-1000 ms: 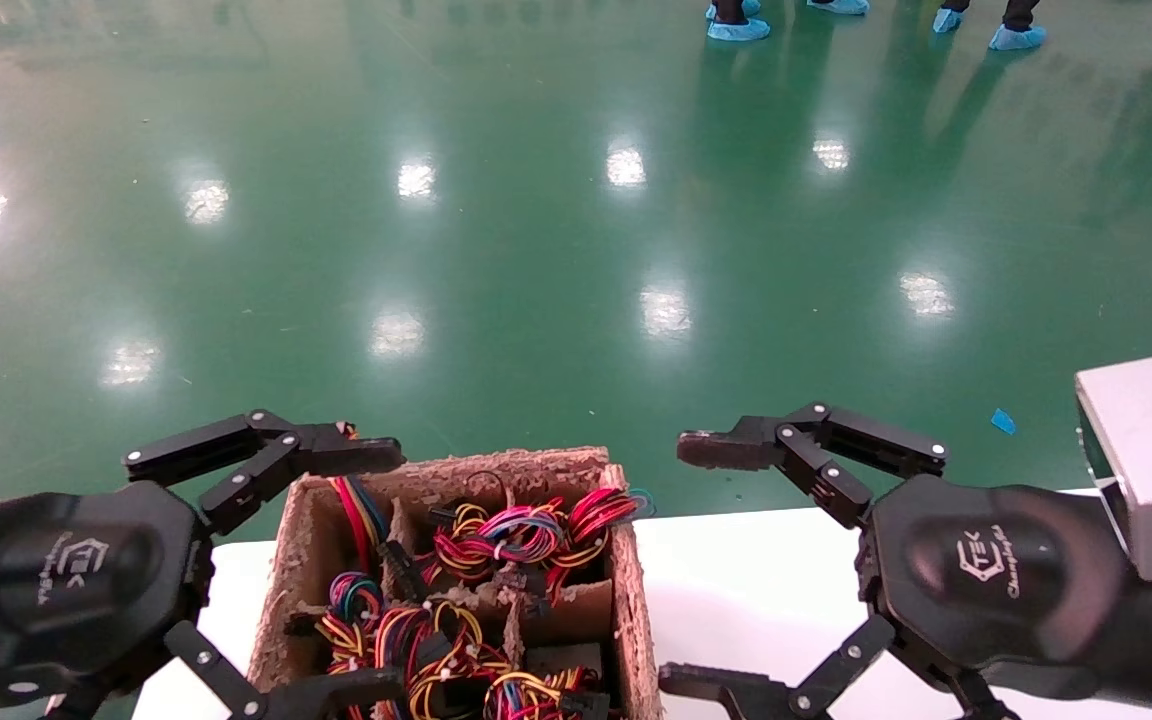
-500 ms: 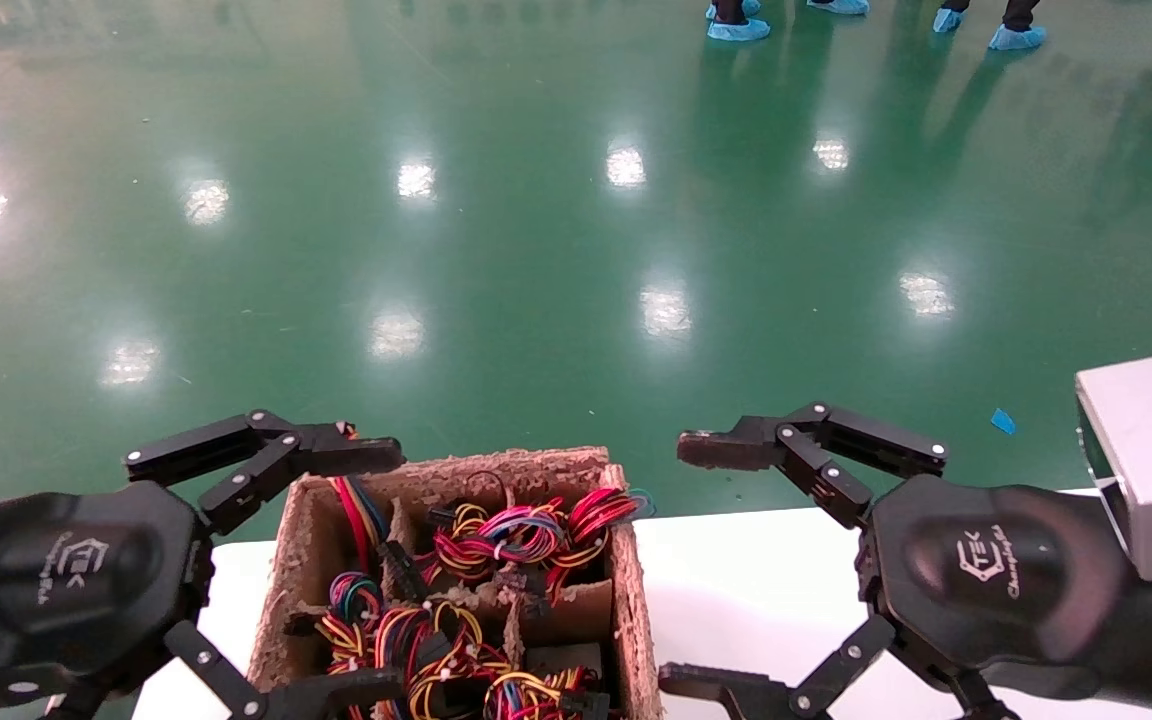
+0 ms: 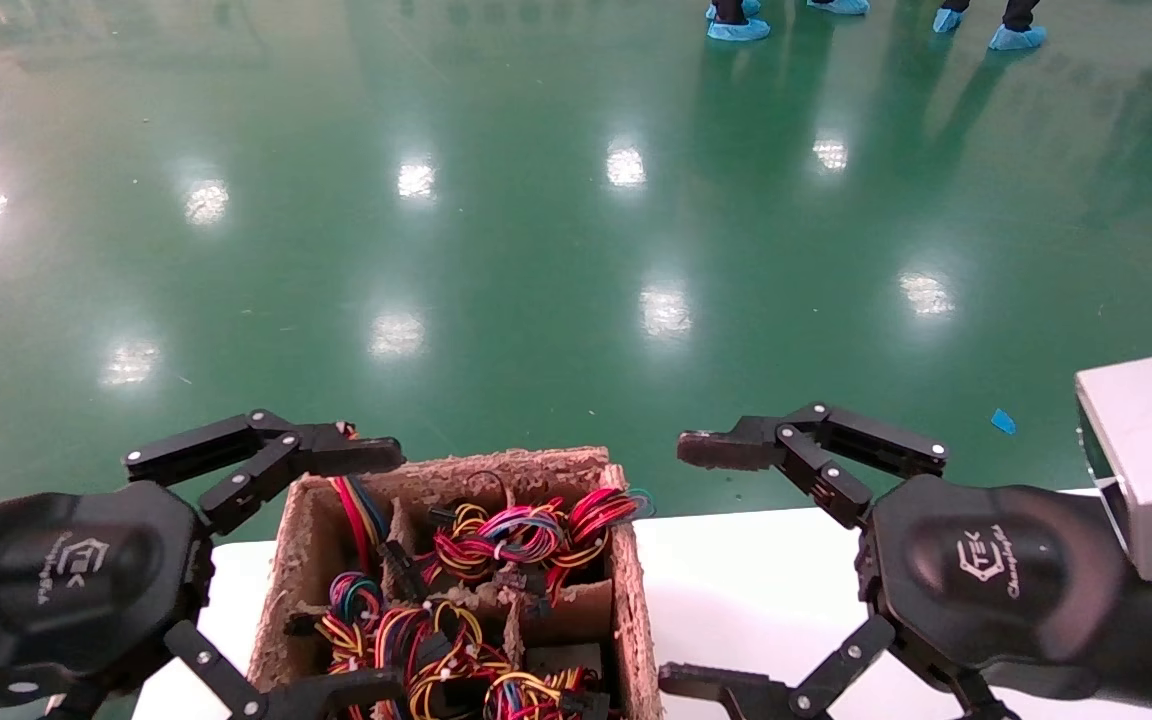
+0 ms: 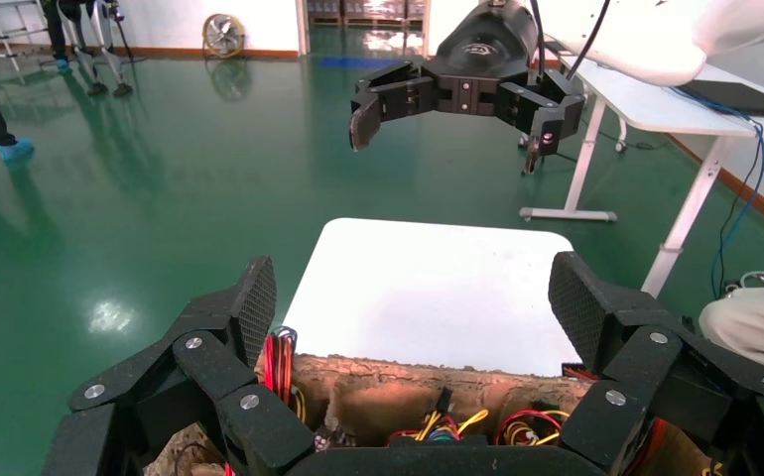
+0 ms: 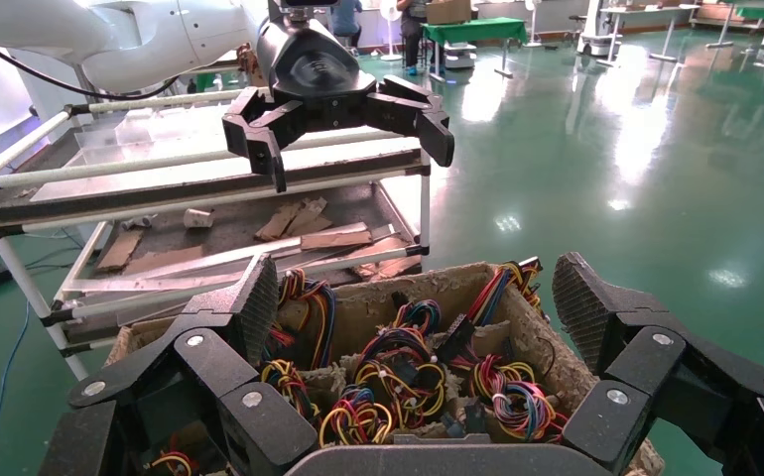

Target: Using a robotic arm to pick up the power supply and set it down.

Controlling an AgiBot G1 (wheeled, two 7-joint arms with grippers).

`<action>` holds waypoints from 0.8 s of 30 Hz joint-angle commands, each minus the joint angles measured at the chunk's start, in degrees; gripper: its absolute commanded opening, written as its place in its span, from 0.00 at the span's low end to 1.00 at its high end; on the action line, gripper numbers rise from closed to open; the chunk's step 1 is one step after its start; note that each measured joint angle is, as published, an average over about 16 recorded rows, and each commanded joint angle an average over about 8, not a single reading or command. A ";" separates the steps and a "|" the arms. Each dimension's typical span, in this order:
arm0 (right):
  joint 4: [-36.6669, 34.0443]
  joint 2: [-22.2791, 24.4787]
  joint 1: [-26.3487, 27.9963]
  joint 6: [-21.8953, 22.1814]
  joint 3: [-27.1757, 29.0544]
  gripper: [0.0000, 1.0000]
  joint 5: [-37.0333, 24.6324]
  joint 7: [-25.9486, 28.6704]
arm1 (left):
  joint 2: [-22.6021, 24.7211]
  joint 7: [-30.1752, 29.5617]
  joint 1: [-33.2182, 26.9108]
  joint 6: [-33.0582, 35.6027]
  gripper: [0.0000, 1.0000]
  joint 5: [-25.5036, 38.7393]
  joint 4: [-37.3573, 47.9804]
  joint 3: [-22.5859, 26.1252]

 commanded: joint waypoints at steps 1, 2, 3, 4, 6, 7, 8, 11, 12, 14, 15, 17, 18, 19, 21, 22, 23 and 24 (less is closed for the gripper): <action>0.00 0.00 0.00 0.00 0.00 1.00 0.00 0.00 | 0.00 0.00 0.00 0.00 1.00 0.00 0.00 0.00; 0.00 0.00 0.00 0.00 0.00 1.00 0.00 0.00 | 0.00 0.00 0.00 0.00 1.00 0.00 0.00 0.00; 0.00 0.00 0.00 0.00 0.00 1.00 0.00 0.00 | 0.00 0.00 0.00 0.00 1.00 0.00 0.00 0.00; 0.00 0.00 0.00 0.00 0.00 1.00 0.00 0.00 | 0.00 0.00 0.00 0.00 1.00 0.00 0.00 0.00; 0.00 0.00 0.00 0.00 0.00 1.00 0.00 0.00 | 0.00 0.00 0.00 0.00 1.00 0.00 0.00 0.00; 0.00 0.00 0.00 0.00 0.00 1.00 0.00 0.00 | 0.00 0.00 0.00 0.00 1.00 0.00 0.00 0.00; 0.00 0.00 0.00 0.00 0.00 1.00 0.00 0.00 | 0.00 0.00 0.00 0.00 1.00 0.00 0.00 0.00; 0.00 0.00 0.00 0.00 0.00 1.00 0.00 0.00 | 0.00 0.00 0.00 0.00 1.00 0.00 0.00 0.00; 0.00 0.00 0.00 0.00 0.00 1.00 0.00 0.00 | 0.00 0.00 0.00 0.00 1.00 0.00 0.00 0.00; 0.00 0.00 0.00 0.00 0.00 1.00 0.00 0.00 | 0.00 0.00 0.00 0.00 1.00 0.00 0.00 0.00; 0.00 0.00 0.00 0.00 0.00 1.00 0.00 0.00 | 0.00 0.00 0.00 0.00 1.00 0.00 0.00 0.00; 0.00 0.00 0.00 0.00 0.00 1.00 0.00 0.00 | 0.00 0.00 0.00 0.00 1.00 0.00 0.00 0.00; 0.00 0.00 0.00 0.00 0.00 1.00 0.00 0.00 | 0.00 0.00 0.00 0.00 1.00 0.00 0.00 0.00; 0.00 0.00 0.00 0.00 0.00 1.00 0.00 0.00 | 0.00 0.00 0.00 0.00 1.00 0.00 0.00 0.00; 0.00 0.00 0.00 0.00 0.00 1.00 0.00 0.00 | 0.00 0.00 0.00 0.00 0.97 0.00 0.00 0.00; 0.00 0.00 0.00 0.00 0.00 1.00 0.00 0.00 | 0.00 0.00 0.00 0.00 0.90 0.00 0.00 0.00; 0.00 0.00 0.00 0.00 0.00 1.00 0.00 0.00 | 0.00 0.00 0.00 0.00 0.78 0.00 0.00 0.00; 0.00 0.00 0.00 0.00 0.00 1.00 0.00 0.00 | 0.00 0.00 0.00 0.00 0.65 0.00 0.00 0.00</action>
